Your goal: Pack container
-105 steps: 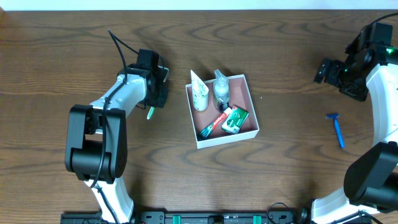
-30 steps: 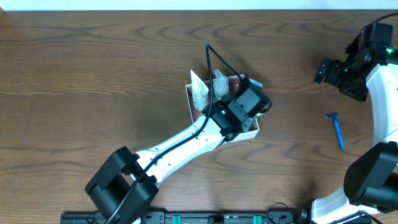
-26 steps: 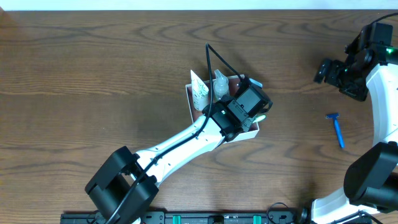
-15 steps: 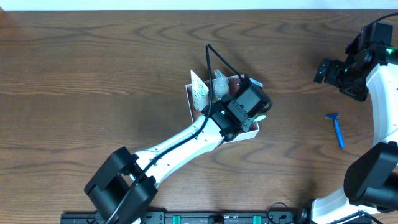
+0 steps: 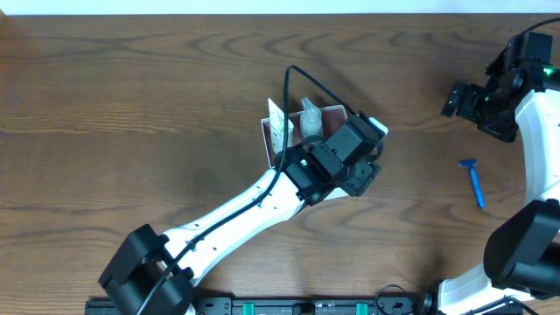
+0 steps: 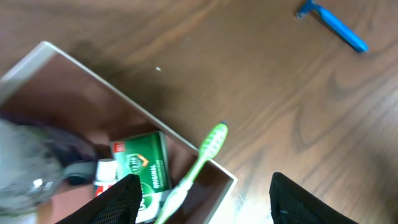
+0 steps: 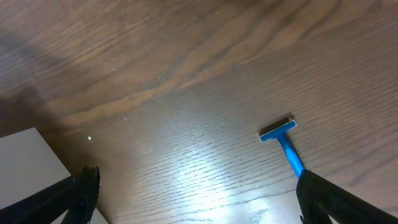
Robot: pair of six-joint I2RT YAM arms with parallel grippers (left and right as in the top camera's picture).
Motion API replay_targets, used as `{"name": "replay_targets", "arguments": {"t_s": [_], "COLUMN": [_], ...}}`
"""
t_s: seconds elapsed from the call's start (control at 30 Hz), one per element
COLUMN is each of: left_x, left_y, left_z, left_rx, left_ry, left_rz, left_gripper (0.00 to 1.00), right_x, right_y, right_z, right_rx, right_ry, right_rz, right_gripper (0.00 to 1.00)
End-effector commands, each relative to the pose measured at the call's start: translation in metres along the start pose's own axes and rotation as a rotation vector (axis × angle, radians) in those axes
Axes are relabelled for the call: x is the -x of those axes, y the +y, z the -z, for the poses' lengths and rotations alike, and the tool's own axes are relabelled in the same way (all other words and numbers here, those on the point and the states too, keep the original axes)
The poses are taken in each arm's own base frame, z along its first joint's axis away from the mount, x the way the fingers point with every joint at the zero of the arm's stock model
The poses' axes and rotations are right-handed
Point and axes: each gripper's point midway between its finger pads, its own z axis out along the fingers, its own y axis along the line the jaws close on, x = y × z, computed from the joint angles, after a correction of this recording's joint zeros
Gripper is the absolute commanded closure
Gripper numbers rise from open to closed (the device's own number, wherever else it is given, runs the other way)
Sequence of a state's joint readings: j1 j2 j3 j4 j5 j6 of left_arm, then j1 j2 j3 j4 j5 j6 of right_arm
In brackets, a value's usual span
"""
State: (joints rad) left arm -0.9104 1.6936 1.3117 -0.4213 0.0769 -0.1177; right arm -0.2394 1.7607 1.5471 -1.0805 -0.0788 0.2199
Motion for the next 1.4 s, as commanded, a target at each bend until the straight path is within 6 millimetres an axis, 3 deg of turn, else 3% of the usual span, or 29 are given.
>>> {"name": "replay_targets", "arguments": {"t_s": [0.0,0.2,0.4,0.67,1.0,1.37], "left_x": [-0.005,-0.007,-0.004,-0.004,-0.002,-0.01], "left_y": [-0.007,-0.006,-0.007,-0.007,-0.007,-0.005], "left_z": [-0.008,-0.011,-0.013,-0.04,-0.044,-0.063], "left_rx": [-0.041,-0.043,-0.045,-0.049,-0.048,-0.049], "left_ry": [0.028,0.03,0.012,0.003,-0.008,0.015], "left_rz": [-0.088,-0.315,-0.461,-0.466,-0.466,-0.469], "left_gripper": [0.33,0.25,0.25,0.26,0.32,0.33], "right_x": [-0.001,-0.001,-0.001,-0.001,-0.001,-0.001], "right_y": [-0.003,-0.003,-0.003,-0.003,-0.003,-0.003], "right_z": [-0.002,-0.002,-0.002,-0.002,-0.002,-0.002], "right_rx": [-0.001,-0.001,-0.001,-0.001,-0.001,-0.001], "right_ry": [0.008,0.008,0.008,0.008,0.008,0.008], "right_rz": [-0.02,-0.02,-0.02,-0.02,-0.02,-0.02], "right_gripper": [0.01,0.01,0.01,0.01,0.01,0.01]}}
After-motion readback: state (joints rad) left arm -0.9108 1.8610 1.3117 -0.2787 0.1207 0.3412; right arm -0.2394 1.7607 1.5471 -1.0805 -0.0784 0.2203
